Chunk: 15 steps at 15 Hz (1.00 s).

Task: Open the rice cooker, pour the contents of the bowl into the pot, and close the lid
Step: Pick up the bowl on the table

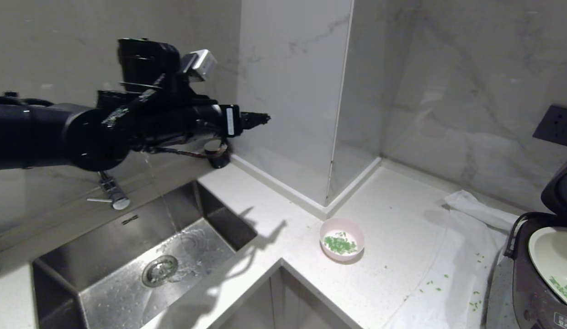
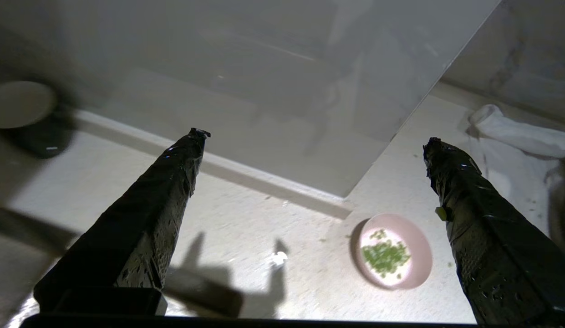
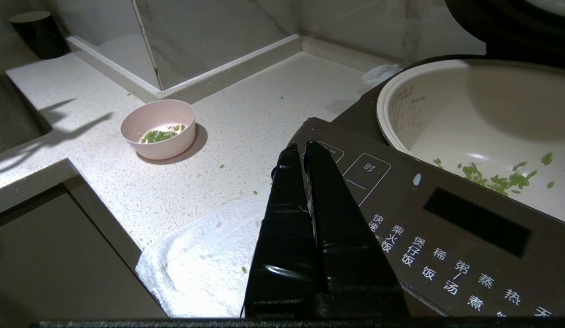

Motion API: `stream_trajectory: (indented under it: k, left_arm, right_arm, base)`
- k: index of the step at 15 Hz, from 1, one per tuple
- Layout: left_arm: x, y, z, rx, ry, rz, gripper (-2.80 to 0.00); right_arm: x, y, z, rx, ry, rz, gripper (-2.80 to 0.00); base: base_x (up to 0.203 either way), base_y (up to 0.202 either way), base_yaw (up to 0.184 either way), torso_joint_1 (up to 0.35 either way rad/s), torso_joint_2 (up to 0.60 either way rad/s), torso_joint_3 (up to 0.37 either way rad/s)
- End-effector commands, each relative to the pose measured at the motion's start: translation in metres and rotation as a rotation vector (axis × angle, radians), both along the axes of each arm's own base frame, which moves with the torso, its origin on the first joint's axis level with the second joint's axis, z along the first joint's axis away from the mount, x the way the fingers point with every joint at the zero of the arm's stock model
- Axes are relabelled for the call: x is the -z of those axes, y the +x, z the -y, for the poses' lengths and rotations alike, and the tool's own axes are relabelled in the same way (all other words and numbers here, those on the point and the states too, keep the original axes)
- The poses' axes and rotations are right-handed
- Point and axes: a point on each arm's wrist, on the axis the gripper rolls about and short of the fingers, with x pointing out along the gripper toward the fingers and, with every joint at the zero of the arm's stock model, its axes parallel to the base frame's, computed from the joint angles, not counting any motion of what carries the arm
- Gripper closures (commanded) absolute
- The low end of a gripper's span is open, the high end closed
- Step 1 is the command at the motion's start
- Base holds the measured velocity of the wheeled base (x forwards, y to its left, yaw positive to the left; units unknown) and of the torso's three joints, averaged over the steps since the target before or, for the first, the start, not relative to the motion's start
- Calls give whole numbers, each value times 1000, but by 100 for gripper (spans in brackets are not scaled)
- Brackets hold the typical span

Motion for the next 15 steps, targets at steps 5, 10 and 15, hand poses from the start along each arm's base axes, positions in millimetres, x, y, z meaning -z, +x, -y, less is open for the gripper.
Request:
stream_trajectory:
  k: [5,10,15]
  left_arm:
    - [108,71,107,38,75,-341,-280]
    - [158,71,124,15,116,-561,-280]
    - [175,54,141,31,162,-657,-280]
  right_arm:
    - [0,0,0,-1,0,0,0]
    - [0,0,0,1,0,0,0]
    - [0,0,0,1,0,-1,0]
  base:
    - [0,0,0,0,0,0]
    - [0,0,0,0,0,0]
    - [0,0,0,0,0,0]
